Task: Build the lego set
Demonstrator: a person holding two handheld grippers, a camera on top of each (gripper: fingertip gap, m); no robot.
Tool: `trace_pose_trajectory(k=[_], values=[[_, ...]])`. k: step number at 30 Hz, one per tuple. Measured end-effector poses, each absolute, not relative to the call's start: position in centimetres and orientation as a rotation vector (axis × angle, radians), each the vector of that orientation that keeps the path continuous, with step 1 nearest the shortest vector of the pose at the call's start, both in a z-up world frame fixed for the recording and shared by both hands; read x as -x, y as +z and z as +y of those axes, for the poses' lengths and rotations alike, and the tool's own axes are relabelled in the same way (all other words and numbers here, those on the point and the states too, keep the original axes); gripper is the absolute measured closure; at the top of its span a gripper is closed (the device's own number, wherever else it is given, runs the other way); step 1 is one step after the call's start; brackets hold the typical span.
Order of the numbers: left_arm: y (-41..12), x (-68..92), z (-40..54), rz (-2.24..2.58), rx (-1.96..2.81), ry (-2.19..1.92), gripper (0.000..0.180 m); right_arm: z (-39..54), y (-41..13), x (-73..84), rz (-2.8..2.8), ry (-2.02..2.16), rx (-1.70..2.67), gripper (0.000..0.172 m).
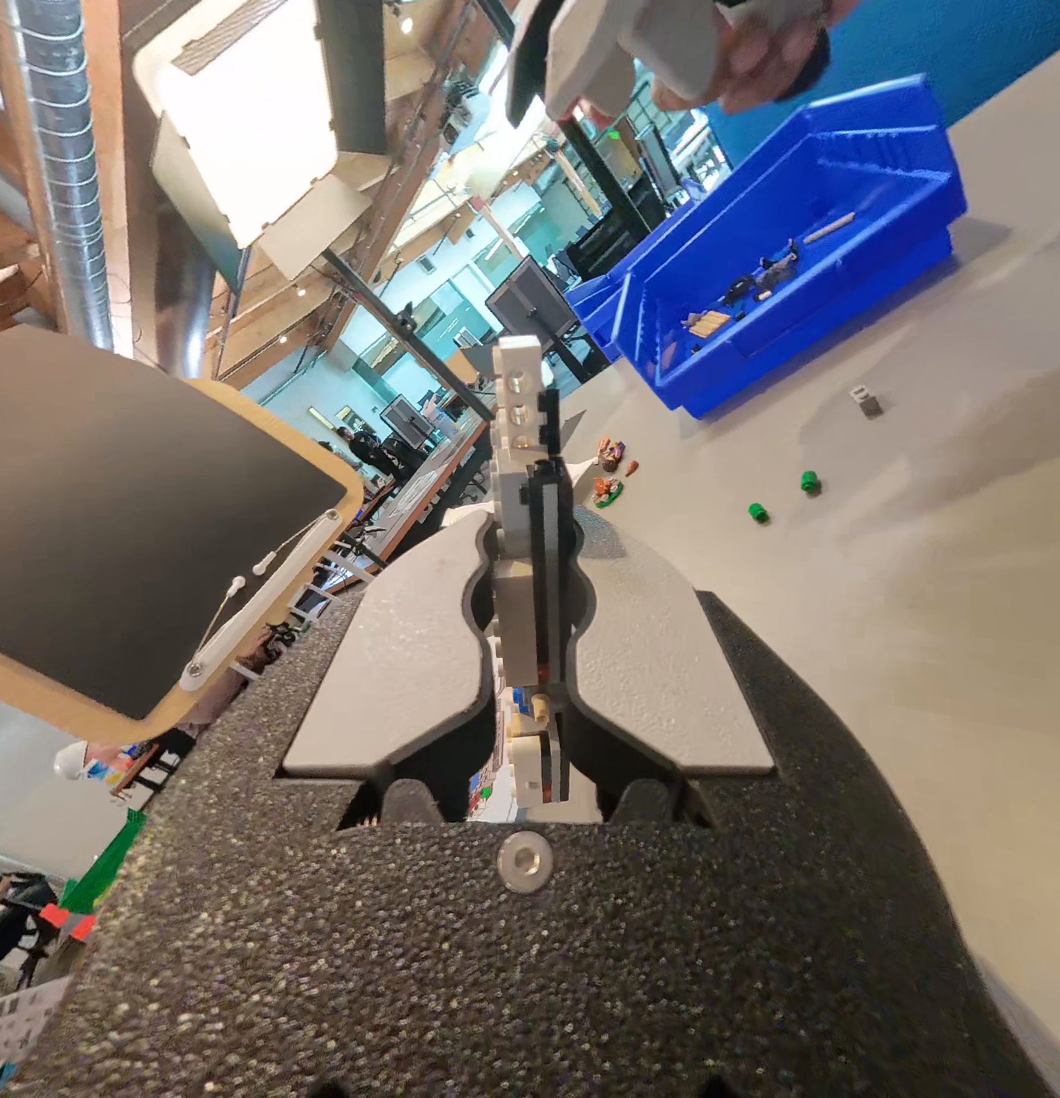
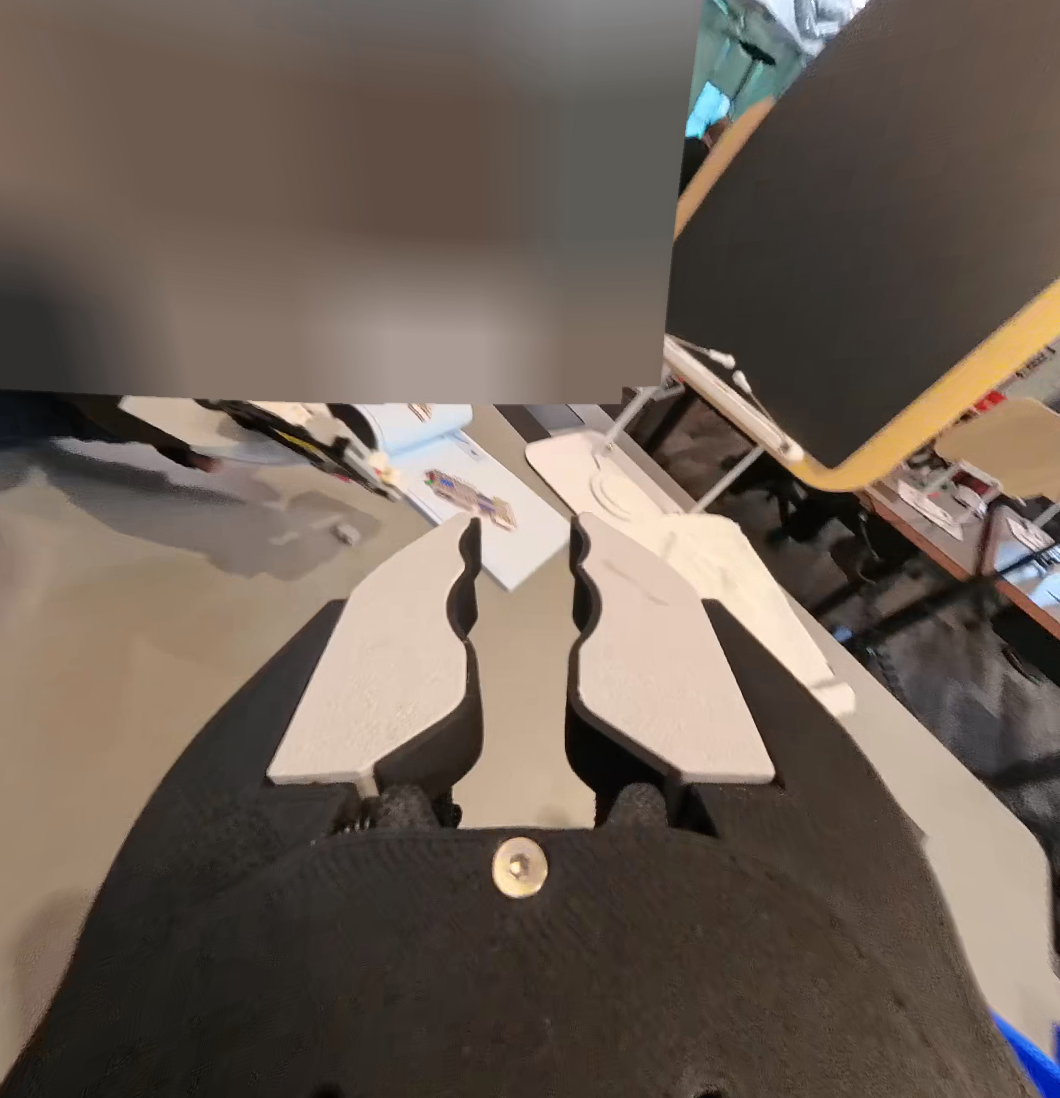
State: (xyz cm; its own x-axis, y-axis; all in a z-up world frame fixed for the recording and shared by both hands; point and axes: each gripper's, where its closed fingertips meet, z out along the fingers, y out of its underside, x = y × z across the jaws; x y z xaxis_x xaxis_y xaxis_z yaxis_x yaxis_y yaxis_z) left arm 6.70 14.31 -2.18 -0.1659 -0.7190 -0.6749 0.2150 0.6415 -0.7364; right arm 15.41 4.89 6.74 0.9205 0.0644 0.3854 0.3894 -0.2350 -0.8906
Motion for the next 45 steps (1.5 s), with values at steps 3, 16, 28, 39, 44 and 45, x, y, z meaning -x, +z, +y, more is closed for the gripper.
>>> trace_pose_trajectory(k=[3,16,28,39,44,45], values=[[-2.6,-6.4,13.7,1.555,0.395,-0.837,0.161,3.0,3.8,-16.4,-0.332,-0.324,1.98,0.149],[-6.3,-5.6,11.5,1.72,0.153,-0.591,0.161,6.9,-6.8,-10.0,-0.777,-0.343,1.981,0.138],[-6.2,-5.4,10.7,1.735,0.137,-0.705,0.161,10.7,-5.3,-5.6,-1.078,-0.367,1.547,0.137],[-5.9,-5.4,10.2,1.722,0.163,-0.787,0.159,11.2,-6.2,-4.8,-1.103,-0.352,1.514,0.151],[-5.0,-5.1,10.3,1.677,0.222,-0.849,0.155,11.2,-5.7,-5.0,-1.058,-0.331,1.502,0.152],[-4.7,-5.0,10.2,1.669,0.222,-0.864,0.155,11.3,-5.9,-5.2,-1.056,-0.345,1.509,0.152]])
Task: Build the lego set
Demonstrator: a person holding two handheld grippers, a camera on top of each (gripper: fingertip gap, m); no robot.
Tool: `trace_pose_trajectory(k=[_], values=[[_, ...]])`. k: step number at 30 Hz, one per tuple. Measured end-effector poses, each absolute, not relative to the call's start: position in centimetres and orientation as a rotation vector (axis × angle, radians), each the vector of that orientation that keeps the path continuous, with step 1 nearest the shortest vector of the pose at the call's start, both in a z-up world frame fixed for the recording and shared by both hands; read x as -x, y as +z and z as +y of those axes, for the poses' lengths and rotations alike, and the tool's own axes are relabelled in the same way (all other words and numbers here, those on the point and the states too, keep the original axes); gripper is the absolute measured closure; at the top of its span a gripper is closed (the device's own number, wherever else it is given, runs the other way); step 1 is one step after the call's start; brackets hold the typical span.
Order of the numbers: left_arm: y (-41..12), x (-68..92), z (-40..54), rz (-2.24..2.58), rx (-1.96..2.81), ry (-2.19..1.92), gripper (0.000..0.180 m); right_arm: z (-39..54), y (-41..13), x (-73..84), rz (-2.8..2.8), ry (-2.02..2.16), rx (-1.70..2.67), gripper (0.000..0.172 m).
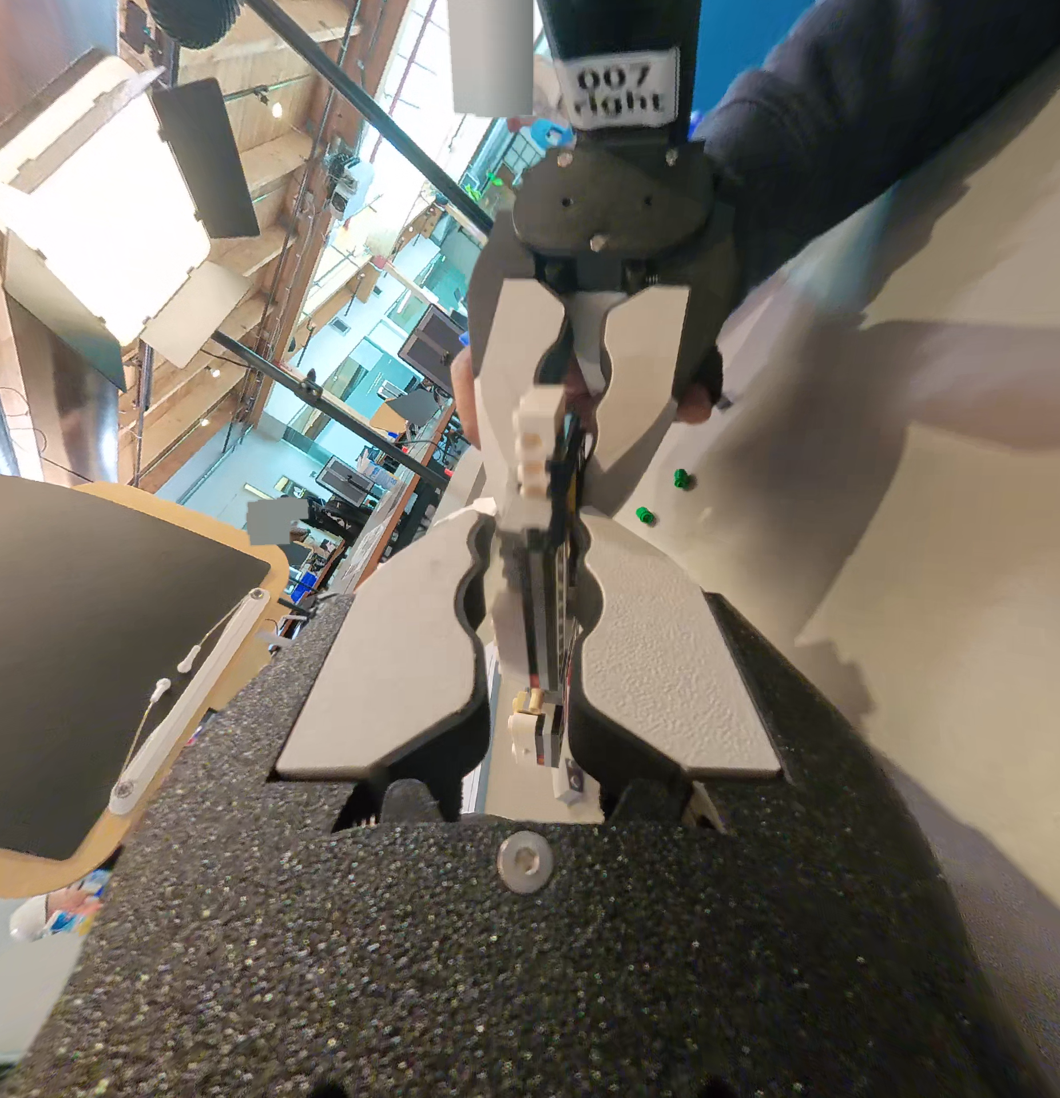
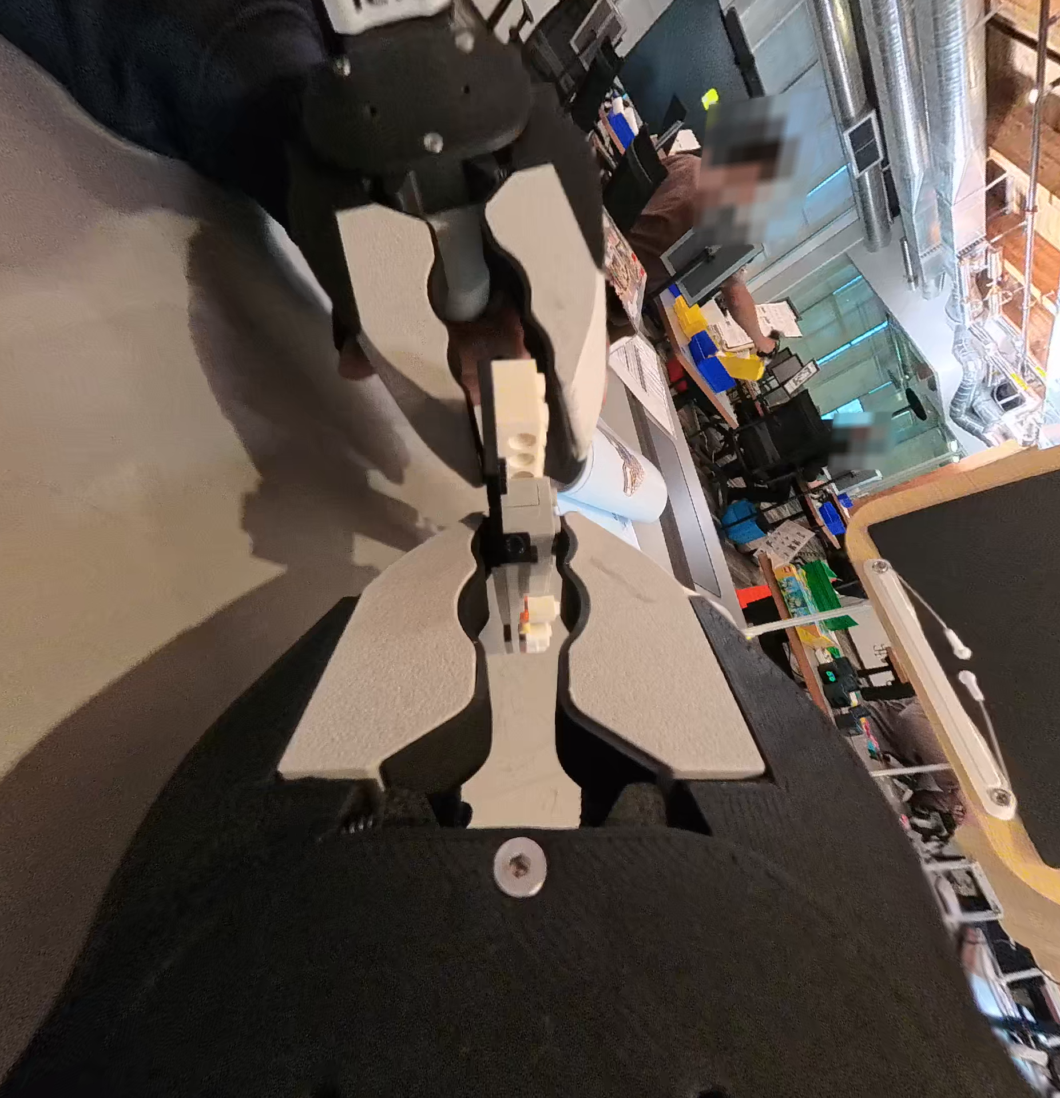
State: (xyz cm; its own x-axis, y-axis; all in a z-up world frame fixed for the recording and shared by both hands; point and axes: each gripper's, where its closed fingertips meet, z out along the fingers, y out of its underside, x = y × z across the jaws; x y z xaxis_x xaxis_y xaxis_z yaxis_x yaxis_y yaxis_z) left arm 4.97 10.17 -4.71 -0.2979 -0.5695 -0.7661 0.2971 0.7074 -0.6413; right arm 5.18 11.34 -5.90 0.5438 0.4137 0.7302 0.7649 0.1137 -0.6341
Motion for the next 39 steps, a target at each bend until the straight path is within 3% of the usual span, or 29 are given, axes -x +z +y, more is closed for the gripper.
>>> trace_pose_trajectory(k=[29,39], values=[[-2.3,-4.7,11.1,1.62,0.486,-1.208,0.15,11.1,-4.3,-5.7,-0.876,-0.024,1.527,0.153],[-2.3,-4.0,10.1,1.705,0.333,-1.023,0.142,10.9,-4.7,-5.2,-0.956,-0.1,1.512,0.152]])
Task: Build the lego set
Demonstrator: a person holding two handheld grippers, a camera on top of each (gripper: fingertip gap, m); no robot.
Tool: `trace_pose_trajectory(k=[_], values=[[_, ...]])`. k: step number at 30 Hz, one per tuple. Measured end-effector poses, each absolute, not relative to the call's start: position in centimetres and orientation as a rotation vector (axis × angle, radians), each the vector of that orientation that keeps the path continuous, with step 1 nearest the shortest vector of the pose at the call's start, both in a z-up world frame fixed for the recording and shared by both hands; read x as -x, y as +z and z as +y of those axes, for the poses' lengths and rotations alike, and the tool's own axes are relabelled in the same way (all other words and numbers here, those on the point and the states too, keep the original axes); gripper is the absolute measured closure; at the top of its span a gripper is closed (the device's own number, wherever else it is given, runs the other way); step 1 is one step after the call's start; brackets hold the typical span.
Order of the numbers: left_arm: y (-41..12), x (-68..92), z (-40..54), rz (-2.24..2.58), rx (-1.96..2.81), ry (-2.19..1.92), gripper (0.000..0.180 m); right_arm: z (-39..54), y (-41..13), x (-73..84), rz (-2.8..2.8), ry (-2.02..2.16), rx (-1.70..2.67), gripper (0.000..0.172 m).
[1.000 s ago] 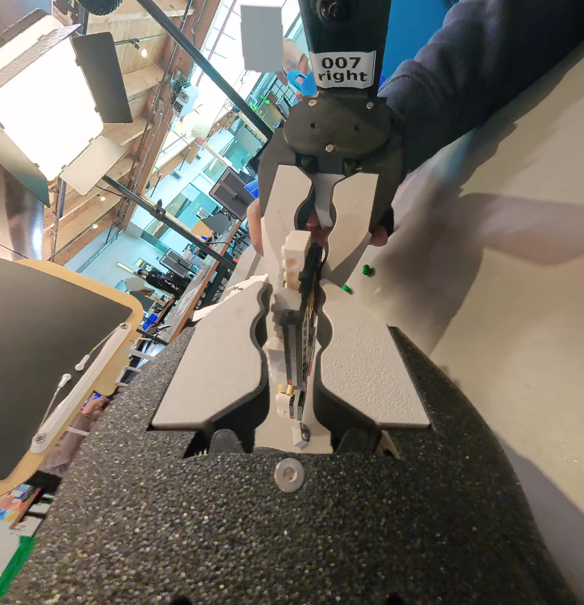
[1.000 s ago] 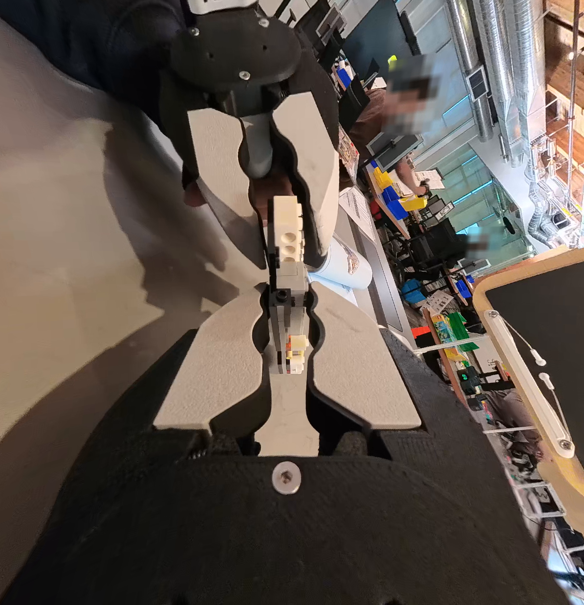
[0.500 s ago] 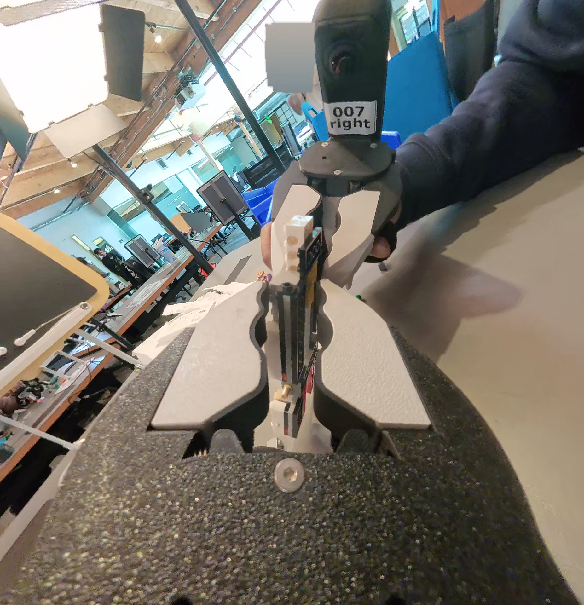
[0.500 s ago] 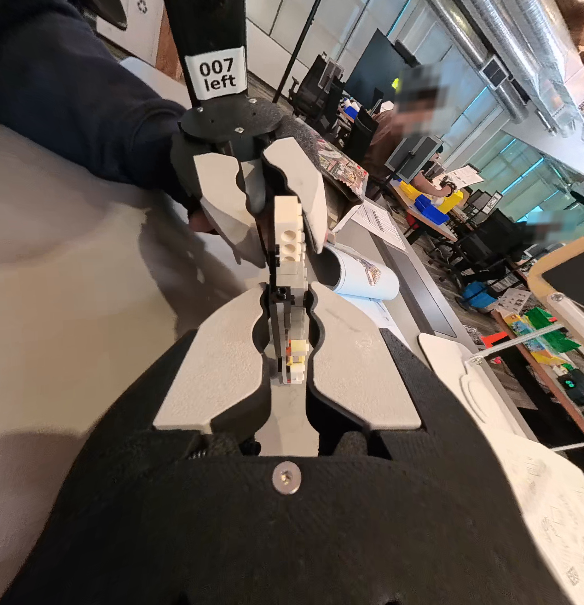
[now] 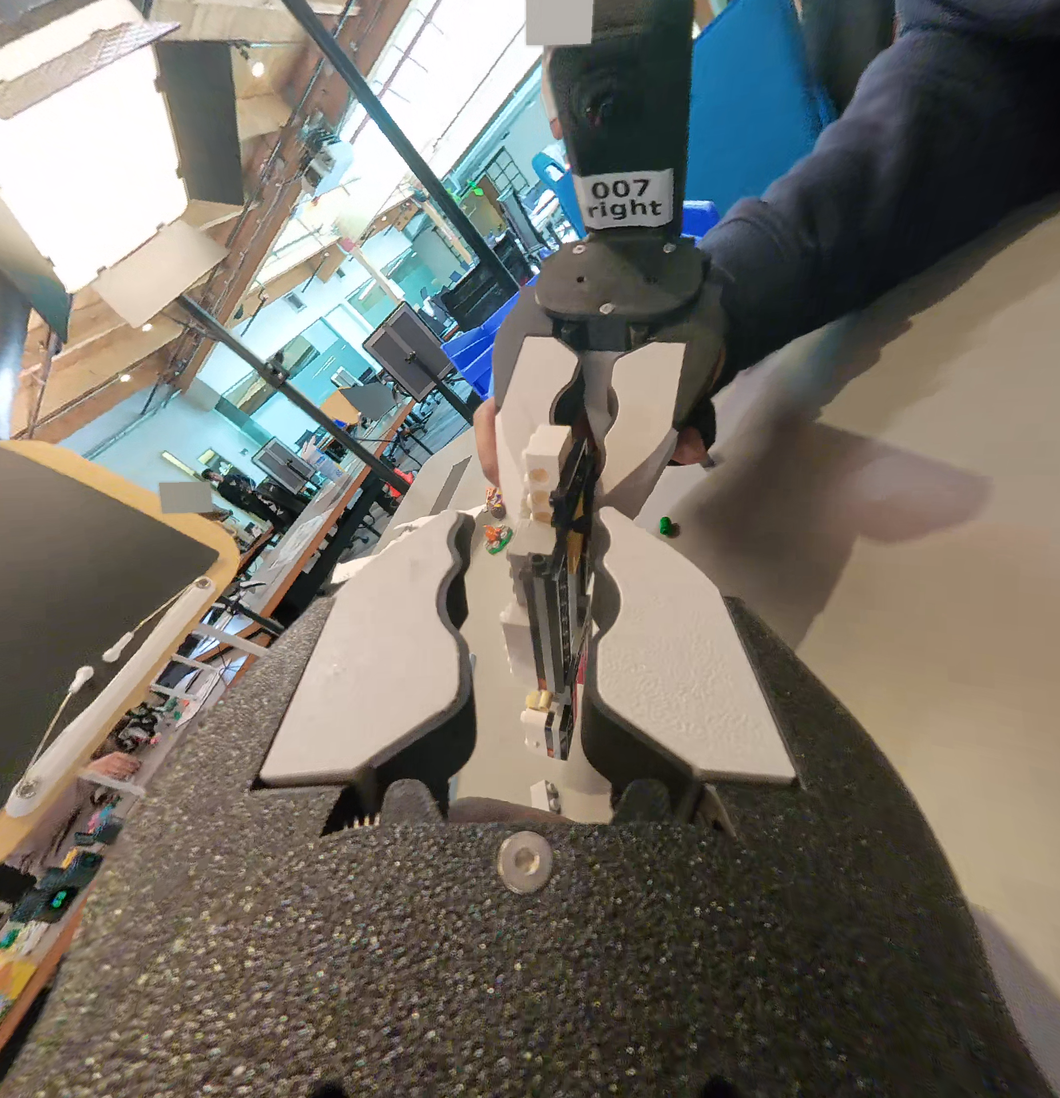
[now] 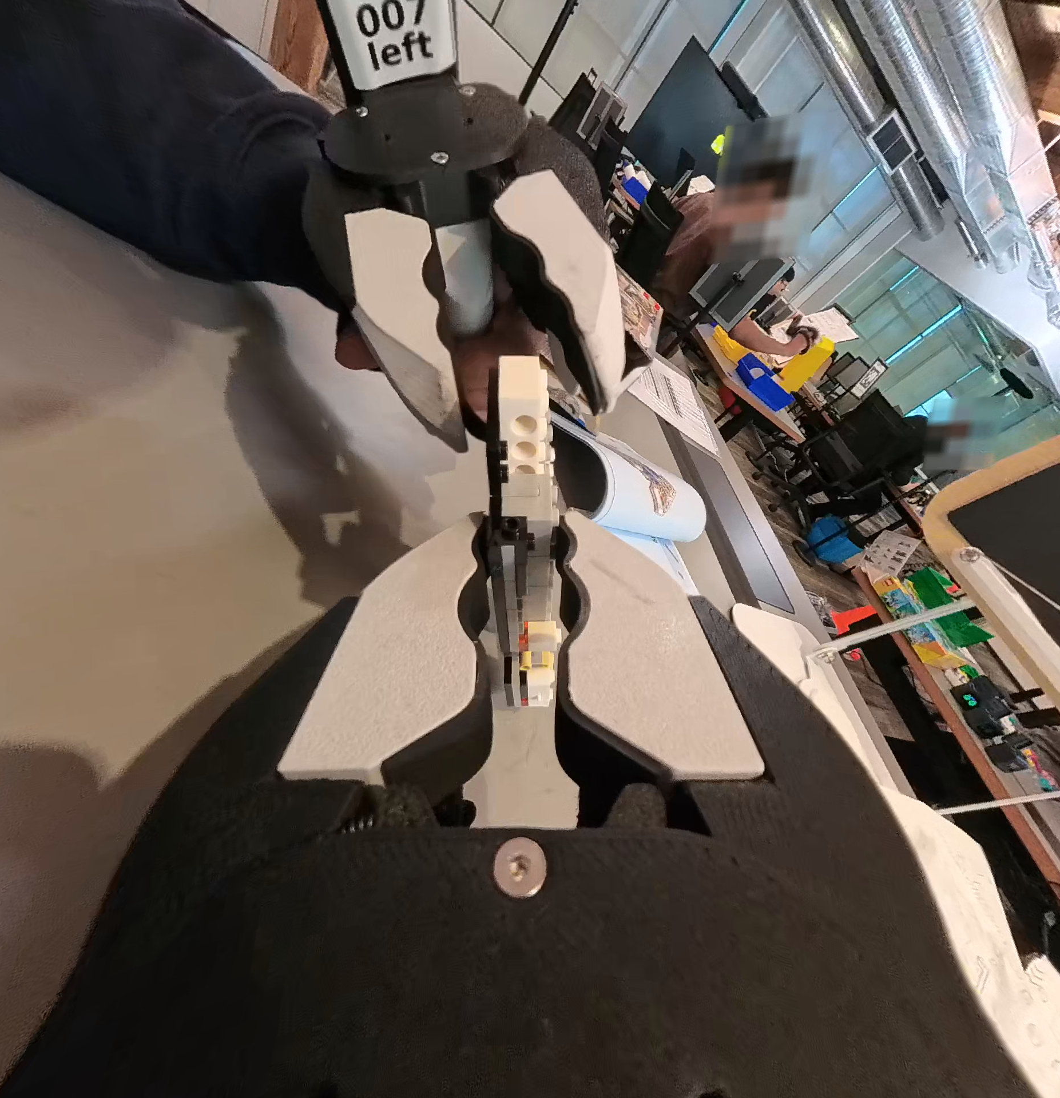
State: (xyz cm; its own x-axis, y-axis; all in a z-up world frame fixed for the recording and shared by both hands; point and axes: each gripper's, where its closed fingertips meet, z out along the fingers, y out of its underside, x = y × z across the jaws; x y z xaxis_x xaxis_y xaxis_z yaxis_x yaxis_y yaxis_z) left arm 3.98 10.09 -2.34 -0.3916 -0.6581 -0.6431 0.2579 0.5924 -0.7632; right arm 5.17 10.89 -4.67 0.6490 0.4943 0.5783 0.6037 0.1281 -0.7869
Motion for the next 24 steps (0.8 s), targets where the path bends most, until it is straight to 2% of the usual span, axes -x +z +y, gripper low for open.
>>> trace_pose_trajectory(k=[11,16,24], values=[[-3.4,-3.1,8.1,1.809,0.258,-1.076,0.151,10.8,-5.8,-4.1,-1.05,-0.153,1.51,0.152],[-3.6,-3.3,8.3,1.786,0.248,-1.057,0.164,10.9,-6.0,-4.4,-1.057,-0.178,1.52,0.152],[-4.6,-3.5,8.4,1.789,0.195,-0.948,0.165,11.0,-6.5,-5.2,-1.087,-0.288,1.551,0.147]])
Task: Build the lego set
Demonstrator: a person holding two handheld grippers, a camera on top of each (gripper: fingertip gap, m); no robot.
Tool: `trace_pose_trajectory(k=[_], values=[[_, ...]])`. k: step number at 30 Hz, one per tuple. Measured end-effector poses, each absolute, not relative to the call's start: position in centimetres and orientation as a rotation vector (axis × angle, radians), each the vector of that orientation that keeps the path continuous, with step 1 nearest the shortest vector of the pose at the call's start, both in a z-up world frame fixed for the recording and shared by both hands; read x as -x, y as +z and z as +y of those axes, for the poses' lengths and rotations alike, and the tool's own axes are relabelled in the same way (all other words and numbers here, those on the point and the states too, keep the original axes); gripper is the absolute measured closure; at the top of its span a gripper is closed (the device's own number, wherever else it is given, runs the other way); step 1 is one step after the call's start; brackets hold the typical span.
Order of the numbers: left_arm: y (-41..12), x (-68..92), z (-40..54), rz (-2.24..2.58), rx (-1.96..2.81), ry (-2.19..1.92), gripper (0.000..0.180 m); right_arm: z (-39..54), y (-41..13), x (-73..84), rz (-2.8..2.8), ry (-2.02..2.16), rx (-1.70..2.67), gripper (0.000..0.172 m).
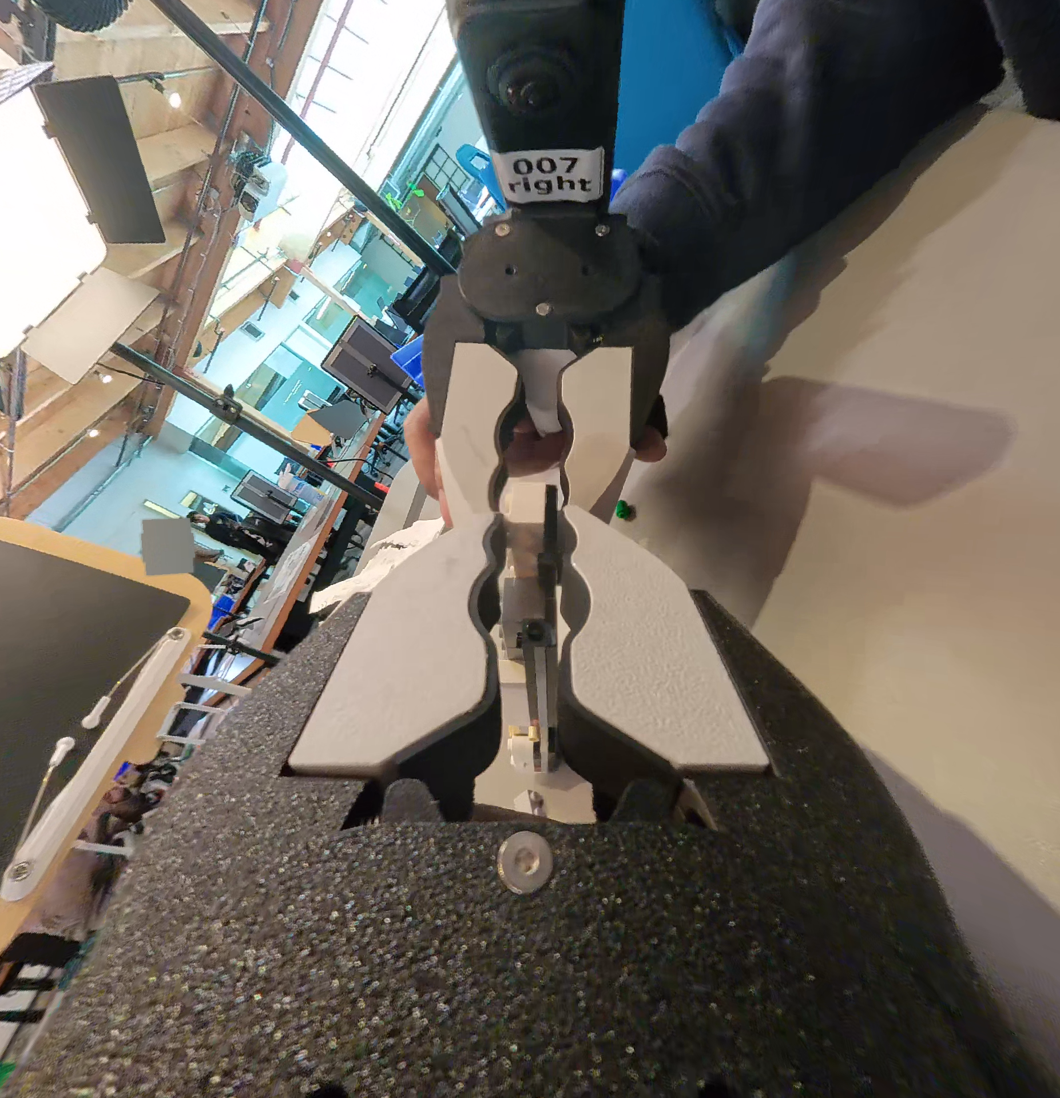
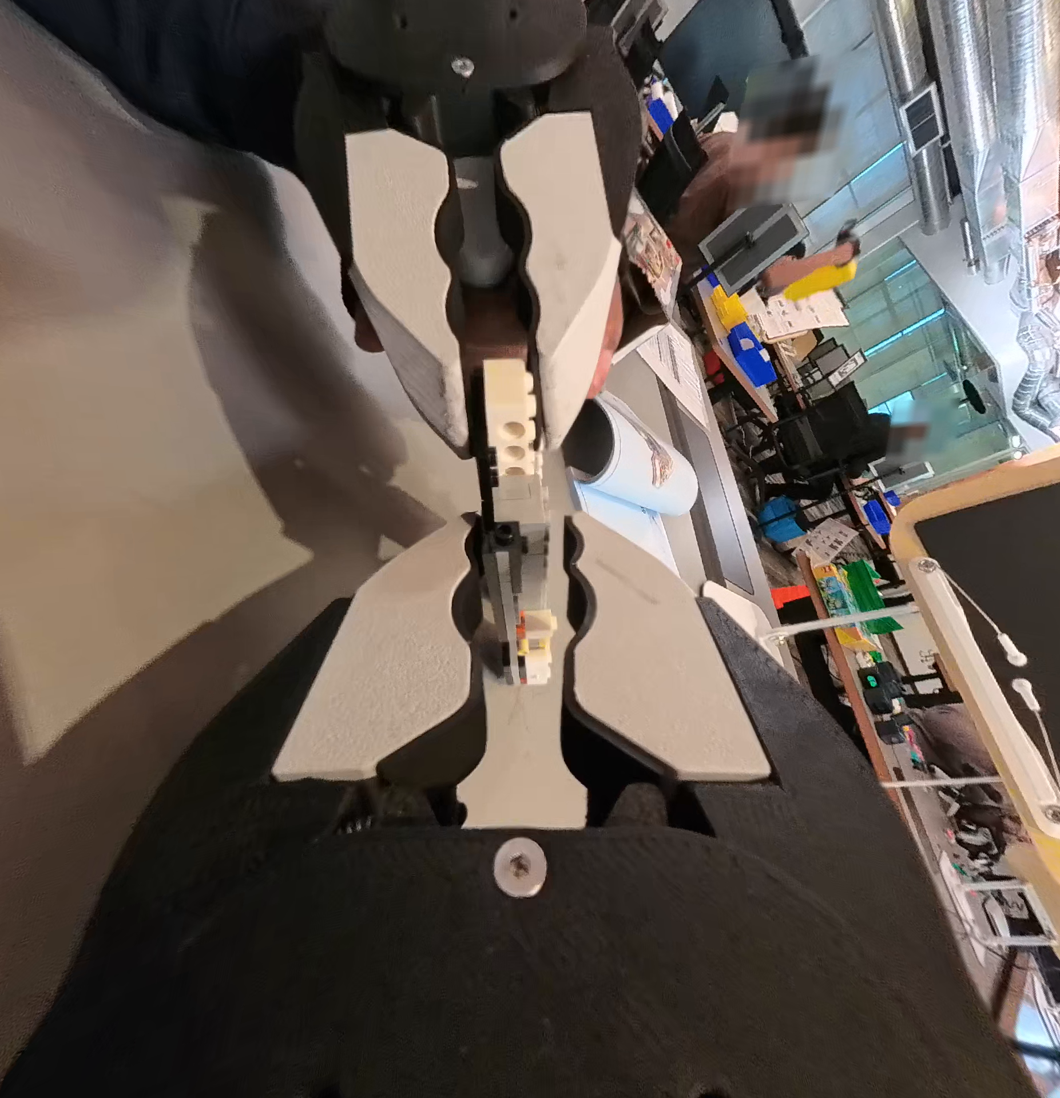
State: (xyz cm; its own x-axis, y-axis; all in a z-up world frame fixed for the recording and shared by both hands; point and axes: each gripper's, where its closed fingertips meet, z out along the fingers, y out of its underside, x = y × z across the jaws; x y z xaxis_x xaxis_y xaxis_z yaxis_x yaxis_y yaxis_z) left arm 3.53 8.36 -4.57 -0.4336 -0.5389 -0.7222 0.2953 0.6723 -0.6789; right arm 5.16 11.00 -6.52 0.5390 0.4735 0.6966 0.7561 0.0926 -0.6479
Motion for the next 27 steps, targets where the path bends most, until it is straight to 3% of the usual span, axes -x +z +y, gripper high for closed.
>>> trace_pose_trajectory(k=[8,14,27], values=[[-5.0,-3.4,8.1,1.764,0.139,-0.876,0.165,9.9,-6.8,-7.9,-1.047,-0.388,1.717,0.126],[-4.9,-3.4,8.2,1.724,0.11,-0.822,0.165,6.2,-7.2,-11.2,-0.871,-0.45,1.906,0.126],[-5.9,-3.1,8.3,1.691,-0.001,-0.656,0.165,-2.8,-13.4,-14.4,-0.436,-0.422,2.361,0.135]])
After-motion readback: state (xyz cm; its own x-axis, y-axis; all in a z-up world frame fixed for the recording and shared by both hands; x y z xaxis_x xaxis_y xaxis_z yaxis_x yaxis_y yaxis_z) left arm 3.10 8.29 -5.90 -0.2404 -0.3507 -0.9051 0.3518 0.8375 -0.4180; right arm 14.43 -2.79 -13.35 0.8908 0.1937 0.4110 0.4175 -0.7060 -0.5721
